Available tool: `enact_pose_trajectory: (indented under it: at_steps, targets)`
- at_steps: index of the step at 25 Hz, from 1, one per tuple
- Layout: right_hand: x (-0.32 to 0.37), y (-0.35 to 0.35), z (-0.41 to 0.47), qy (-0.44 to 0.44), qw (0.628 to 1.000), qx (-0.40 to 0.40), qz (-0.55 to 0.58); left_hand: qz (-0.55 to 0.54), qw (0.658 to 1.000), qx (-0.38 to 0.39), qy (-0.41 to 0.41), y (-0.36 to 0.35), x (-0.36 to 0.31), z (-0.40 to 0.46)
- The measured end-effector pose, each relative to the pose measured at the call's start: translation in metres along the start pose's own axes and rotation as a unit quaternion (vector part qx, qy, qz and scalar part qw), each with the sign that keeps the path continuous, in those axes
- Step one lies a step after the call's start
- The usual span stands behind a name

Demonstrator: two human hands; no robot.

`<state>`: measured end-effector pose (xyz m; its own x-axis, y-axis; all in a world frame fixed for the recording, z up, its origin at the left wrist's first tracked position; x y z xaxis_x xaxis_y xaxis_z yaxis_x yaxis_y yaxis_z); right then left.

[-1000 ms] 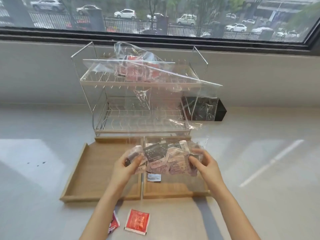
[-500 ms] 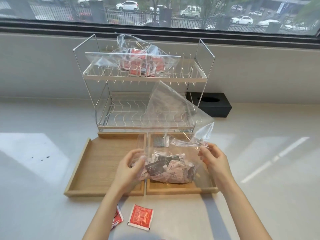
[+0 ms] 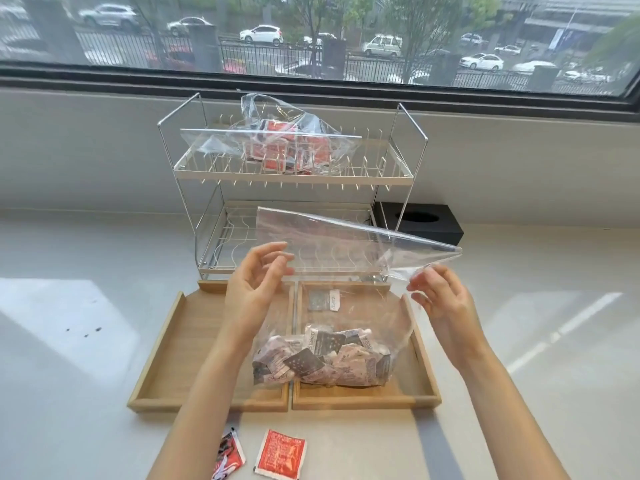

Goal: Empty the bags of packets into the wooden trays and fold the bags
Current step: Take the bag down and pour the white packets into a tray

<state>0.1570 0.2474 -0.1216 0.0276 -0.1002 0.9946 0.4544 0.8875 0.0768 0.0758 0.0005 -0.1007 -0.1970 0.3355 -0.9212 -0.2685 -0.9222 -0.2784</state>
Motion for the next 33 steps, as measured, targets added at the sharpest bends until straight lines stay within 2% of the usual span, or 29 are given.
enact_pose_trajectory:
  at_steps: [3,7,9,11,13,15,16,18,20,21,23,26,30,33]
  targets:
    - [0.016,0.011,0.01,0.003,1.0,-0.024,0.0,-0.007,1.0,-0.025,-0.017,0.002,-0.006,0.003]
    - [0.051,0.031,0.03,0.036,0.985,-0.158,-0.054,-0.004,0.999,-0.04,-0.023,0.004,-0.009,0.001]
    - [0.076,0.03,0.039,0.079,0.967,-0.204,-0.133,-0.006,0.999,-0.044,-0.02,0.004,-0.011,0.0]
    - [0.106,0.013,0.045,0.151,0.933,-0.209,-0.249,-0.002,0.999,-0.02,-0.032,0.0,-0.015,-0.001]
    - [0.134,-0.017,0.049,0.21,0.927,-0.121,-0.286,0.01,0.999,0.002,-0.039,-0.004,-0.02,-0.001]
    - [0.149,-0.056,0.05,0.203,0.935,0.055,-0.284,0.023,0.998,0.02,-0.047,-0.007,-0.025,-0.001]
    - [0.151,-0.075,0.049,0.185,0.92,0.143,-0.315,0.031,0.998,0.029,-0.05,-0.008,-0.027,-0.001]
    - [0.145,-0.105,0.043,0.152,0.836,0.299,-0.435,0.042,0.997,0.036,-0.053,-0.01,-0.03,-0.002]
    - [0.132,-0.123,0.033,0.109,0.746,0.423,-0.503,0.044,0.997,0.029,-0.053,-0.009,-0.031,-0.005]
    - [0.126,-0.127,0.029,0.087,0.728,0.457,-0.504,0.045,0.997,0.025,-0.056,-0.008,-0.032,-0.006]
    - [0.119,-0.128,0.025,0.081,0.733,0.47,-0.484,0.05,0.996,0.025,-0.064,-0.008,-0.033,-0.008]
    - [0.117,-0.125,0.024,0.136,0.748,0.417,-0.498,0.059,0.996,0.027,-0.067,-0.01,-0.034,-0.009]
    - [0.121,-0.118,0.023,0.143,0.814,0.331,-0.455,0.06,0.996,0.007,-0.058,-0.012,-0.032,-0.008]
    - [0.125,-0.113,0.022,0.167,0.831,0.285,-0.447,0.067,0.997,0.004,-0.046,-0.012,-0.028,-0.006]
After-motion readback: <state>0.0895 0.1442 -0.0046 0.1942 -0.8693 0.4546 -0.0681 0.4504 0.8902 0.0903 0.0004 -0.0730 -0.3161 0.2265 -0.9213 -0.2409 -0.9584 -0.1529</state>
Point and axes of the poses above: each hand's wrist, its own z-axis towards the middle knuckle, its own y-axis out of the back of the hand, x = y × z, the point moved 4 cm from there along z, towards the middle knuckle, and after that the axes turned 14 degrees about -z, right-handed, at the moved point
